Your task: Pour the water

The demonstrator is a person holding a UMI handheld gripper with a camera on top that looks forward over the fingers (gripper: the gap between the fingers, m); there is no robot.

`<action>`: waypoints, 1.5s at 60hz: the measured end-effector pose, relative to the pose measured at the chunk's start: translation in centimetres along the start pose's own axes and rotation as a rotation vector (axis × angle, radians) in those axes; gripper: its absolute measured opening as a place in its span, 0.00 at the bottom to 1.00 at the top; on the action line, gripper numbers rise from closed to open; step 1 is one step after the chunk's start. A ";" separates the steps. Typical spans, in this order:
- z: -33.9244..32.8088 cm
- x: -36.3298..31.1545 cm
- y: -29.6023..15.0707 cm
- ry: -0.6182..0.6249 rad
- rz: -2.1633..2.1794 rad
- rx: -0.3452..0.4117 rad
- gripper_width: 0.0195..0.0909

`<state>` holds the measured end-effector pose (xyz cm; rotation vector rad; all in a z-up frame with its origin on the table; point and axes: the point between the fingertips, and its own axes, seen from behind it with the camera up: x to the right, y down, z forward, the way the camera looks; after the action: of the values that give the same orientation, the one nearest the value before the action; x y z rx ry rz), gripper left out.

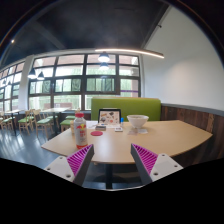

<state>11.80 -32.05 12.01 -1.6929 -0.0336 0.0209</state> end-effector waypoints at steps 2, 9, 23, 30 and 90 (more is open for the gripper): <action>1.9 0.1 0.4 -0.008 -0.004 0.013 0.86; 3.5 -1.5 0.6 -0.020 -0.014 0.033 0.87; 9.5 -9.5 2.3 -0.150 0.043 0.041 0.87; 13.8 -13.8 2.5 -0.176 -0.011 0.055 0.87; 33.2 -11.7 -6.1 0.135 -0.373 0.076 0.31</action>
<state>-1.02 1.25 13.95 -1.5860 -0.2428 -0.3667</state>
